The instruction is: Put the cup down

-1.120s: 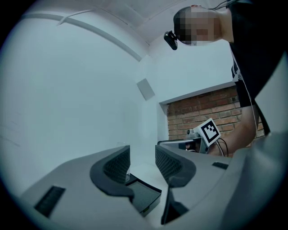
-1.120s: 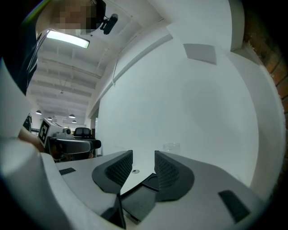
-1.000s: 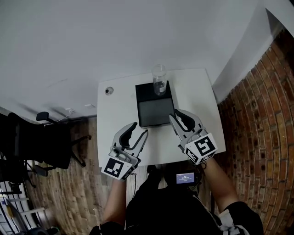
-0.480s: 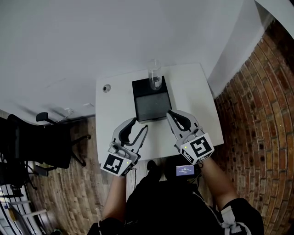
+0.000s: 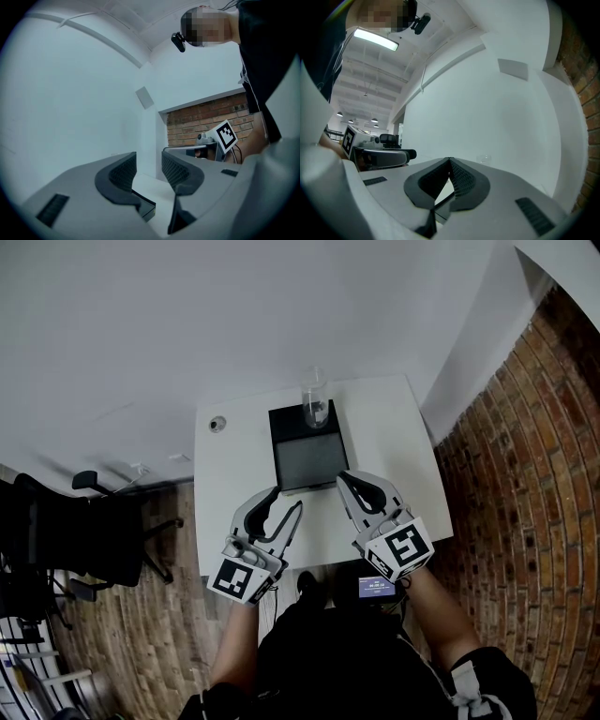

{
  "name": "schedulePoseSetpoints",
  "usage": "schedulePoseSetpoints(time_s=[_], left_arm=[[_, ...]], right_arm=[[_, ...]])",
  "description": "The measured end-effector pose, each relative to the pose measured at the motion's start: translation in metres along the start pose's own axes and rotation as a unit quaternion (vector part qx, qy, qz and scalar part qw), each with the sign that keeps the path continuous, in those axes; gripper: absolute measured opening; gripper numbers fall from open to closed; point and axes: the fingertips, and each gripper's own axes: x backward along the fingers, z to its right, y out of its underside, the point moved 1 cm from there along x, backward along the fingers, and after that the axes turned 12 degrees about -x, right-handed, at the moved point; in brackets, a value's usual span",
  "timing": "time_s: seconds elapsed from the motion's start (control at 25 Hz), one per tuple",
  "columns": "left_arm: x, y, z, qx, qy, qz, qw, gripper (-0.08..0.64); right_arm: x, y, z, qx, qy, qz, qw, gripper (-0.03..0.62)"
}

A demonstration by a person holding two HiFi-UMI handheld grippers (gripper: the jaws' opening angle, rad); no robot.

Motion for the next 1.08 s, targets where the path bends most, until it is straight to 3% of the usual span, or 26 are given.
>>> schedulePoseSetpoints(time_s=[1.08], left_arm=[[-0.0007,-0.0024,-0.0049,-0.003,-0.002,0.001,1.0,0.166]], right_arm=[[-0.0018,-0.0032,0.0016,0.001,0.0,0.002,1.0,0.011]])
